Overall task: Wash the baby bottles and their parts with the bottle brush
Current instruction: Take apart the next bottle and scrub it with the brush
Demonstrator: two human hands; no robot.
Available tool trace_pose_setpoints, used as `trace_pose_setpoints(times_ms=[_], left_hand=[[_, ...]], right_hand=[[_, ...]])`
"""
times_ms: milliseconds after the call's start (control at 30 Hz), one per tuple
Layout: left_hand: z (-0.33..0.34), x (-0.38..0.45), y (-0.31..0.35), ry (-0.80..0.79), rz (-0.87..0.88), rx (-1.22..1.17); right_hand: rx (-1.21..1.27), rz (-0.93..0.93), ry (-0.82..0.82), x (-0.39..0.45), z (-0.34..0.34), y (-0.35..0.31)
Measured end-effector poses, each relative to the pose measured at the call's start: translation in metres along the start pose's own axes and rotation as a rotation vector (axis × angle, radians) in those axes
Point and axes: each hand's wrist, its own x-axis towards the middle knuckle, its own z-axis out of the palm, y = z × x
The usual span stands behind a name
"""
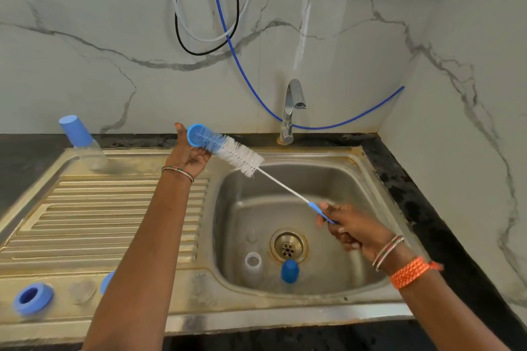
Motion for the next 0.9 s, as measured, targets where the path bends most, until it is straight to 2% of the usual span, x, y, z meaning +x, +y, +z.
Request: trace_pose_setpoints(times_ms=[33, 100, 133, 200, 333, 433, 533, 600, 667, 767, 800, 833, 900], left_hand=[[-0.001, 0.001, 0.001, 0.003, -0.001, 0.000], [-0.002, 0.005, 0.003, 0.029, -0.026, -0.020], [-0.002, 0.006, 0.003, 0.053, -0.045, -0.040], [0.001, 0.006, 0.001, 0.130, -0.083, -0.059], [0.006, 0.005, -0.004, 0.165, -0.158, -0.007], [0.006, 0.003, -0.006, 0.189, -0.169, -0.028], [0.005, 0.001, -0.009, 0.195, -0.171, -0.005], [0.002, 0.001, -0.012, 0.186, -0.183, -0.019], [-0.002, 0.002, -0.012, 0.144, -0.180, -0.014], [-0.006, 0.004, -0.011, 0.085, -0.171, -0.015], [-0.008, 0.006, -0.011, 0.088, -0.166, -0.028], [-0.010, 0.007, -0.012, 0.089, -0.161, -0.050], [-0.014, 0.010, -0.013, 0.099, -0.146, -0.080]], right_hand=[[-0.270, -0.198, 0.175, -0.001, 0.003, 0.003], [-0.823, -0.659, 0.662, -0.004, 0.007, 0.006], [-1.009, -0.870, 0.814, -0.006, 0.005, 0.007], [-1.195, -1.130, 0.922, -0.007, 0.000, 0.009], [-1.229, -1.206, 1.071, 0.001, -0.009, 0.015], [-1.211, -1.248, 1.097, 0.000, -0.005, 0.023], [-1.179, -1.204, 1.057, -0.006, 0.000, 0.026], [-1.121, -1.074, 0.979, -0.011, 0.003, 0.027], [-0.940, -0.769, 0.809, -0.017, 0.008, 0.024], [-0.293, -0.203, 0.259, -0.016, 0.004, 0.012], [-0.137, -0.033, 0.131, -0.015, 0.001, 0.010], [-0.036, 0.069, 0.067, -0.014, -0.002, 0.009], [0.033, 0.096, 0.047, -0.014, -0.003, 0.008]])
